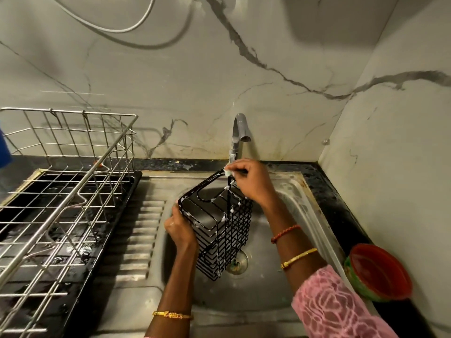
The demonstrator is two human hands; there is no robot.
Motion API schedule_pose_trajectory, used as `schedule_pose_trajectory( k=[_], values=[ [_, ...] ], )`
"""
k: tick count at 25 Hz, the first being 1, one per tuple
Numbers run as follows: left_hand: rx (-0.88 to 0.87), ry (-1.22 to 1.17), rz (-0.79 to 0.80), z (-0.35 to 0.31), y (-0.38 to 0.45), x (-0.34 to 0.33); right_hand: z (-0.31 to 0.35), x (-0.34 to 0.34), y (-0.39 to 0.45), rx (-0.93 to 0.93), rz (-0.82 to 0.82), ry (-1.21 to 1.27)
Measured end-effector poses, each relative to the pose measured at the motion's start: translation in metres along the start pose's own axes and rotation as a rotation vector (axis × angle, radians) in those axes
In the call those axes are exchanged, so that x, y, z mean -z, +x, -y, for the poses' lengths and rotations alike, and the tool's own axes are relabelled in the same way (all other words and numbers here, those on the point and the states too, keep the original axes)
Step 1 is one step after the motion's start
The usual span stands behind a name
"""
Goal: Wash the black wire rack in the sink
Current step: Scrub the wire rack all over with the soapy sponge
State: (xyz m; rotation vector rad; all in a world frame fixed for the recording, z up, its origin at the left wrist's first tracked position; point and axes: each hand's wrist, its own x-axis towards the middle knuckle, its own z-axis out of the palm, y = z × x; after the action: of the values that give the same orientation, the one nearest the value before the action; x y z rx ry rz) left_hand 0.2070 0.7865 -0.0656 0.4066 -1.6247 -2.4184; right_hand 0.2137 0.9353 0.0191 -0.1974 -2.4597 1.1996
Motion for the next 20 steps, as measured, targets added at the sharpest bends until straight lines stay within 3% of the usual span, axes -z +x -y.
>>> schedule_pose_trajectory(
  k=[5,9,13,15,16,17,20],
  values=[
    [0.018,0.001,-0.031,0.013,0.006,0.010,-0.038,0.008,-0.043,0.036,-0.081,0.085],
    [0.020,0.075,0.059,0.018,-0.003,0.005,-0.045,0.019,-0.047,0.022,-0.134,0.045],
    [0.357,0.034,0.583,-0.033,0.002,0.002,-0.036,0.023,-0.045,0.098,-0.163,-0.064],
    [0.350,0.383,0.810,-0.060,0.013,0.000,-0.034,0.014,-0.055,0.188,-0.149,-0.107],
    [0.320,0.534,0.843,-0.062,0.013,-0.005,-0.034,0.009,-0.061,0.235,-0.133,-0.125],
    [0.281,0.639,0.794,-0.060,0.011,-0.013,-0.034,0.004,-0.067,0.283,-0.117,-0.145],
    [0.099,0.778,0.440,-0.036,-0.013,-0.034,-0.037,-0.011,-0.086,0.429,-0.149,-0.187]
  ],
)
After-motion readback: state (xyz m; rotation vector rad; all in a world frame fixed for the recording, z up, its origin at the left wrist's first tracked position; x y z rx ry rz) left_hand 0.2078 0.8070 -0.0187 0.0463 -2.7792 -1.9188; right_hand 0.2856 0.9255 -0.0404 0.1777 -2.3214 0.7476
